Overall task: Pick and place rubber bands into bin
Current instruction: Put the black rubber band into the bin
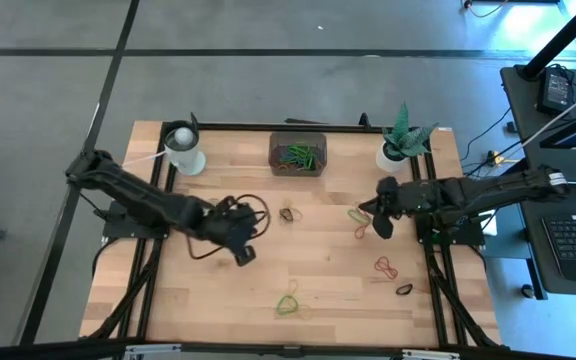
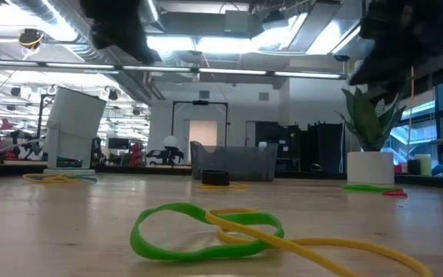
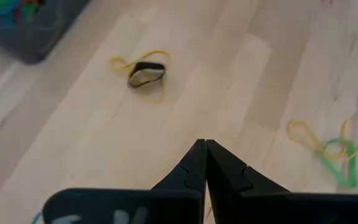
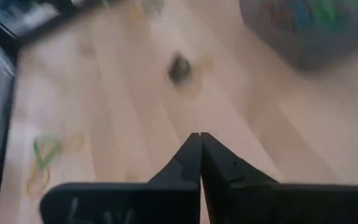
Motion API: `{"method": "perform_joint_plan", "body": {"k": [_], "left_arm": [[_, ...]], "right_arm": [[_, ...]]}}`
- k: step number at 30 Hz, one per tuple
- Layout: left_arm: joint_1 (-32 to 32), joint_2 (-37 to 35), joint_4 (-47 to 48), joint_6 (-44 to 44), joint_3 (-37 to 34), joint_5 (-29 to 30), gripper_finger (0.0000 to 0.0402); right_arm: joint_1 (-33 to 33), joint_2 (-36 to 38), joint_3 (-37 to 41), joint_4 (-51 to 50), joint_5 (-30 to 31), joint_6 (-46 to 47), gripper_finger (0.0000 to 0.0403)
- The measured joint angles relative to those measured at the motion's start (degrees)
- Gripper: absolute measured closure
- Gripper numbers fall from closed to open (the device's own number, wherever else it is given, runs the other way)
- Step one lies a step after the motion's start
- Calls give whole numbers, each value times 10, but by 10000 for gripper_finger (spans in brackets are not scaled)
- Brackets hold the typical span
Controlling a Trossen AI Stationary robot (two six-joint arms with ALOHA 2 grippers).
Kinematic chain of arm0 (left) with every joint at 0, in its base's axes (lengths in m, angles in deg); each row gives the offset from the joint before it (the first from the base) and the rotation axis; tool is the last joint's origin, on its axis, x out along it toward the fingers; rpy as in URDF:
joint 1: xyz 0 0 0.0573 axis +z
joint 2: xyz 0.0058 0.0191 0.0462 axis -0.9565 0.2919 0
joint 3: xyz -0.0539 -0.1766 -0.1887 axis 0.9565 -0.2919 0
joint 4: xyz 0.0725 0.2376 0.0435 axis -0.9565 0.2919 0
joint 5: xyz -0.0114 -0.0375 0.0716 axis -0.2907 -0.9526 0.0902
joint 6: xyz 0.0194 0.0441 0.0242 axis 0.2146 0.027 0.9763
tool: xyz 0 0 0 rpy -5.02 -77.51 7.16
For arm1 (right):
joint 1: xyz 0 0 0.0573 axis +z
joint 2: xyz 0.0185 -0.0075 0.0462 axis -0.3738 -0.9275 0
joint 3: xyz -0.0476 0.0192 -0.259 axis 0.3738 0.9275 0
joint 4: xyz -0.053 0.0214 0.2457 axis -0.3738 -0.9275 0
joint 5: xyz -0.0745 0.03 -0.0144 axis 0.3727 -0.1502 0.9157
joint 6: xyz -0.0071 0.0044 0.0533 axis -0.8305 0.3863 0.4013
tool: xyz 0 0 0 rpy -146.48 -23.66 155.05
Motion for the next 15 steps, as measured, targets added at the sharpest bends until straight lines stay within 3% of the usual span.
{"method": "perform_joint_plan", "body": {"k": [4, 9, 15], "left_arm": [[-17, -47, -8, -3, -54, 27, 399], [4, -107, -52, 11, -137, 10, 399], [30, -180, -105, 22, -227, -14, 400]], "right_arm": [[32, -17, -82, -181, 1, 96, 401], [103, -83, -192, -396, -7, 227, 401], [185, -192, -265, -533, -109, 411, 402]]}}
